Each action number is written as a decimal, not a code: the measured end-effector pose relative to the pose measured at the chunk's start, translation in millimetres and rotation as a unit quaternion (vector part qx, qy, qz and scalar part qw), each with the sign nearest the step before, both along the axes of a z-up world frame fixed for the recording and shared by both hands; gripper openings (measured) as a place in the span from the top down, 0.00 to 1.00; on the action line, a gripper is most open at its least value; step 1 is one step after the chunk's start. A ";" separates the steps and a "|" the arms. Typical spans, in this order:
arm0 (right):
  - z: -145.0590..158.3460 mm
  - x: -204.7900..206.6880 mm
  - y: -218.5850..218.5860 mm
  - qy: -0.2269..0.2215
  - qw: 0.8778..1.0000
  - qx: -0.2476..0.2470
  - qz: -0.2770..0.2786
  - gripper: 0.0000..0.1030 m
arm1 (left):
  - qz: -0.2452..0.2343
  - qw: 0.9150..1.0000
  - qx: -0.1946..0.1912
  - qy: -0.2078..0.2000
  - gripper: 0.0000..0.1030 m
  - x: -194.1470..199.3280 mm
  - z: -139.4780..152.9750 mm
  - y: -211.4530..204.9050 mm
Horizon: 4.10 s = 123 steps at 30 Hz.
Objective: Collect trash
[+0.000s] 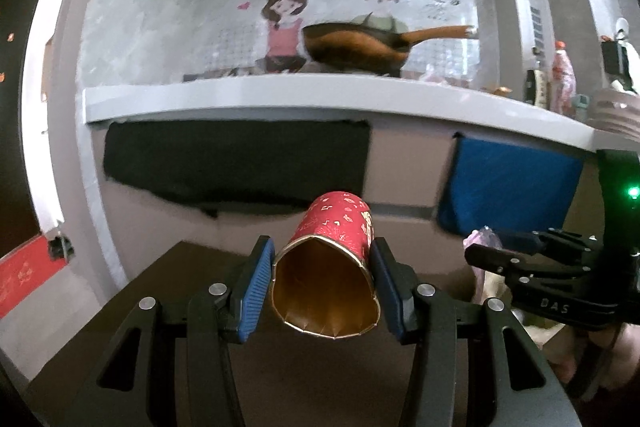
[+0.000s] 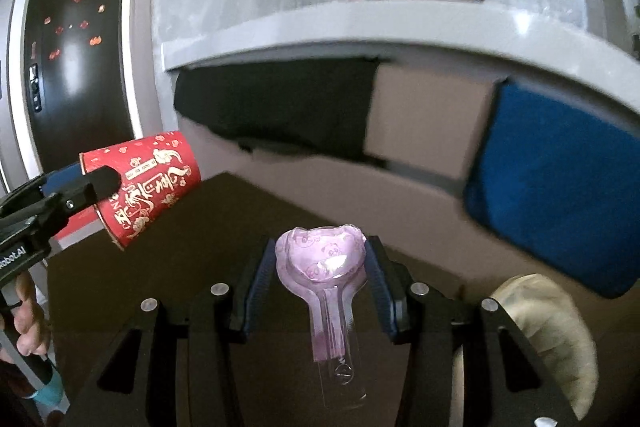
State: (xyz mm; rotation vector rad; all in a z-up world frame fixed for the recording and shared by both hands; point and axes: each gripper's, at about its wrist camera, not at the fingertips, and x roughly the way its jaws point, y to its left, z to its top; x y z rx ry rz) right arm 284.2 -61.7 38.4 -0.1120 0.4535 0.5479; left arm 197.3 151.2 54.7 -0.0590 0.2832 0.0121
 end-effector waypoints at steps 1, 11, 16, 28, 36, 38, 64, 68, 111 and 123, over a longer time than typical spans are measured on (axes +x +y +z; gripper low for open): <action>4.0 -0.8 -5.1 -0.005 1.000 0.003 -0.006 0.58 | -0.005 1.000 0.000 -0.003 0.51 2.4 3.1 -6.2; 38.4 -29.5 -107.8 -0.064 0.993 0.019 -0.098 0.58 | -0.085 0.996 0.001 -0.019 0.51 30.5 20.6 -105.2; 45.8 -39.0 -162.0 -0.070 0.986 0.041 -0.144 0.58 | -0.121 0.993 -0.008 -0.011 0.51 43.8 12.7 -154.8; 21.3 -27.3 -239.2 -0.040 0.976 0.057 -0.209 0.58 | -0.165 0.985 -0.024 0.036 0.51 90.4 -19.5 -226.5; -10.7 -3.2 -250.2 -0.006 0.975 0.060 -0.215 0.58 | -0.165 0.983 -0.023 0.079 0.51 122.2 -51.0 -234.4; -19.2 4.9 -252.6 0.005 0.974 0.061 -0.217 0.58 | -0.164 0.982 -0.021 0.087 0.51 129.4 -57.8 -236.5; -86.1 45.4 -273.0 0.094 0.963 0.098 -0.231 0.57 | -0.205 0.960 -0.039 0.184 0.45 181.8 -104.5 -255.1; -93.1 49.2 -275.0 0.106 0.961 0.102 -0.236 0.56 | -0.234 0.949 -0.052 0.207 0.42 188.5 -113.2 -255.8; -48.2 -287.7 -153.2 -0.043 0.964 -0.021 -0.261 0.45 | -0.060 0.994 0.040 0.080 0.42 -182.5 -68.2 -167.4; -45.2 -298.9 -160.9 -0.052 0.961 0.001 -0.270 0.45 | -0.046 0.996 0.057 0.051 0.42 -203.8 -56.2 -169.0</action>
